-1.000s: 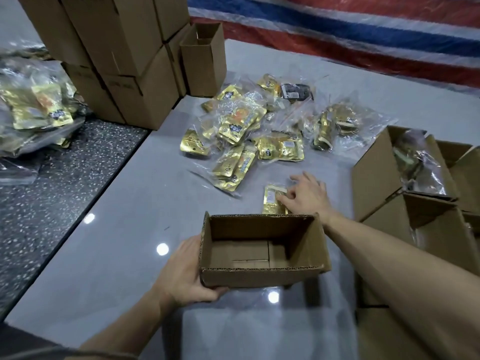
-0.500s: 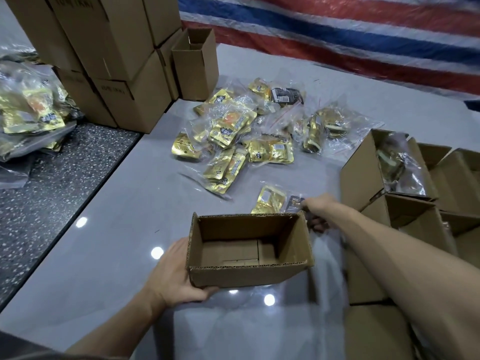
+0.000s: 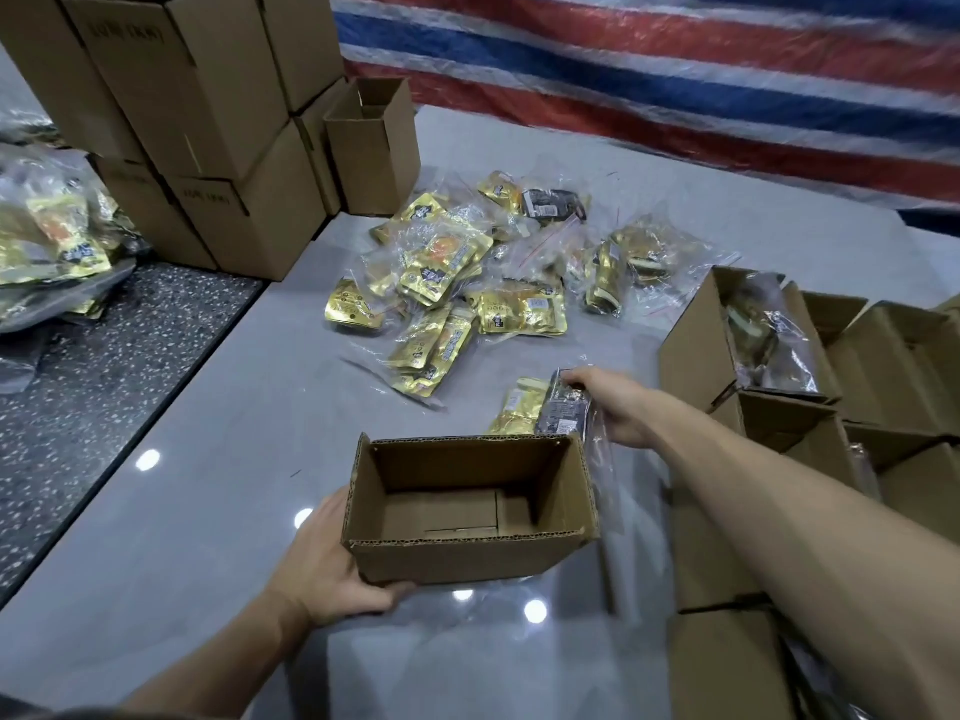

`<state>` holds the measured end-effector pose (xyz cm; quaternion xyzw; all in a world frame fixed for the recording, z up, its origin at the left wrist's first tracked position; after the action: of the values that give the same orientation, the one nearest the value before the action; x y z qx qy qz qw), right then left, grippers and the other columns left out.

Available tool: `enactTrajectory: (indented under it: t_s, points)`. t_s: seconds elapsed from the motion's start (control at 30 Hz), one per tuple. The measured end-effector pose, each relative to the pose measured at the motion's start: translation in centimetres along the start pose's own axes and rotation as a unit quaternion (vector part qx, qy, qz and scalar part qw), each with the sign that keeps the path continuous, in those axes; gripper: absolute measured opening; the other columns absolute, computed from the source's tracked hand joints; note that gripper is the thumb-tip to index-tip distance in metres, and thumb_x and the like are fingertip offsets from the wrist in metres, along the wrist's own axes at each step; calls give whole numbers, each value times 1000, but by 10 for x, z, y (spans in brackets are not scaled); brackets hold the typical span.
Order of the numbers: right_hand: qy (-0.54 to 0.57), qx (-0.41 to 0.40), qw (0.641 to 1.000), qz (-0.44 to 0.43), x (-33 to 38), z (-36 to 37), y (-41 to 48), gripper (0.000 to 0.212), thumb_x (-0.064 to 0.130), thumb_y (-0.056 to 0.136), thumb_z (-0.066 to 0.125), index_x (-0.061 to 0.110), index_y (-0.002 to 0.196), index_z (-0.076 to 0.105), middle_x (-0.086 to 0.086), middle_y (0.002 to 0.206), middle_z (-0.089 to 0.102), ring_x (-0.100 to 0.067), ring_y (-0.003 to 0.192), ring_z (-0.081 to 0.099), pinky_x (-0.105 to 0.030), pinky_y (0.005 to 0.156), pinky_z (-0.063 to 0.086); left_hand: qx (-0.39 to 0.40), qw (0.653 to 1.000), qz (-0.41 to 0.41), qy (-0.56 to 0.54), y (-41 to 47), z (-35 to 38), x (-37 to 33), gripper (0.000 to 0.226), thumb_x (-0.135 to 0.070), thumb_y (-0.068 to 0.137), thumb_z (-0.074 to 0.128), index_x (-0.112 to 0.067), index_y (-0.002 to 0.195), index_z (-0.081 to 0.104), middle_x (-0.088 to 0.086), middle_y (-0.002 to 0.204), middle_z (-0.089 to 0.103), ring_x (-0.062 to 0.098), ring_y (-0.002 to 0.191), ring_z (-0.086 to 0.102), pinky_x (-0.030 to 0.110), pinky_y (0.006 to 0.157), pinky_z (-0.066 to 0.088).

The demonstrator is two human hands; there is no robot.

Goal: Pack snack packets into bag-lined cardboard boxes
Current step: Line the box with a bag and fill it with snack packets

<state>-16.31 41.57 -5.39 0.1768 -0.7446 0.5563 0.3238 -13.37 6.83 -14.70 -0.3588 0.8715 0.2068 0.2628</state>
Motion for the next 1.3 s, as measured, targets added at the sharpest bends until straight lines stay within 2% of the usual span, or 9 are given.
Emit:
enactTrajectory:
  t_s: [0.1, 0.2, 0.33, 0.47, 0.57, 0.67, 0.87, 1.0, 1.3]
  points:
    - [-191, -13, 981, 34, 4, 0, -7, 38, 51, 97, 52, 15, 93, 60, -4, 70, 58, -20, 62, 55, -29, 63, 48, -11, 1000, -6, 22, -1, 0, -1, 54, -65, 58, 71, -29, 98, 69, -5, 96, 68, 10, 94, 51, 25, 81, 44]
    - [-272, 10, 960, 66, 12, -5, -15, 45, 59, 95, 53, 16, 86, 56, -1, 53, 45, -14, 47, 44, -21, 49, 38, -22, 999, 1, 36, 0, -1, -4, 51, -64, 57, 69, -29, 93, 66, -4, 90, 68, 11, 91, 50, 20, 76, 36]
    - [-294, 45, 953, 62, 30, -16, -30, 30, 17, 87, 77, 17, 68, 54, 0, 53, 46, -11, 47, 43, -19, 42, 41, -18, 999, -7, 43, 0, -2, -5, 53, -65, 57, 69, -26, 94, 67, -4, 89, 66, 10, 88, 46, 19, 73, 34]
    - [-294, 44, 954, 27, 48, -23, -47, 31, -2, 86, 71, 9, 59, 62, -4, 54, 54, -12, 49, 49, -25, 58, 55, -2, 999, -19, 31, 0, 0, -2, 57, -66, 58, 72, -26, 98, 69, -6, 96, 64, 10, 92, 47, 28, 78, 42]
    - [-247, 0, 967, -52, 64, -25, -65, 17, -7, 85, 71, 3, 79, 59, -15, 78, 66, -19, 64, 62, -36, 59, 61, 0, 999, -27, 22, 0, 0, 3, 59, -67, 58, 75, -30, 102, 66, -19, 102, 54, 3, 96, 44, 26, 81, 40]
    - [-244, -59, 953, -172, 83, -27, -85, 13, -4, 83, 73, 0, 90, 64, -20, 99, 72, -19, 69, 67, -24, 47, 51, 0, 999, -23, 23, 0, 0, 3, 59, -67, 57, 77, -35, 104, 60, -26, 101, 44, -2, 94, 37, 25, 79, 38]
    - [-243, -75, 918, -305, 109, -22, -134, 7, 0, 85, 74, 6, 88, 70, -18, 100, 70, -28, 88, 72, -32, 60, 62, 2, 1000, -19, 11, 2, 1, 4, 62, -67, 59, 78, -40, 110, 54, -34, 103, 40, -4, 95, 39, 24, 81, 40]
    - [-292, -86, 879, -366, 123, -19, -169, 7, 3, 85, 76, 2, 89, 71, -15, 90, 75, -28, 79, 75, -38, 66, 61, -4, 1000, -22, 1, 3, 1, 4, 71, -67, 58, 78, -44, 118, 48, -37, 106, 38, -5, 98, 40, 26, 84, 43]
    - [-299, -39, 810, -503, 147, 6, -239, 12, -6, 87, 70, 2, 94, 74, -10, 87, 76, -18, 72, 74, -17, 56, 53, -6, 999, -26, -17, 1, 1, 6, 70, -68, 61, 79, -43, 122, 54, -31, 112, 45, -1, 105, 45, 30, 91, 47]
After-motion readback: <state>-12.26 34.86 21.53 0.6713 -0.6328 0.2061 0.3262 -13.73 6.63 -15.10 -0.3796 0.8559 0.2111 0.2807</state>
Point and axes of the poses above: each hand's wrist, its own y-axis towards the middle knuckle, its own z-axis out of the palm, x = y × z, the point moved 2 cm from there along y, towards the middle knuckle
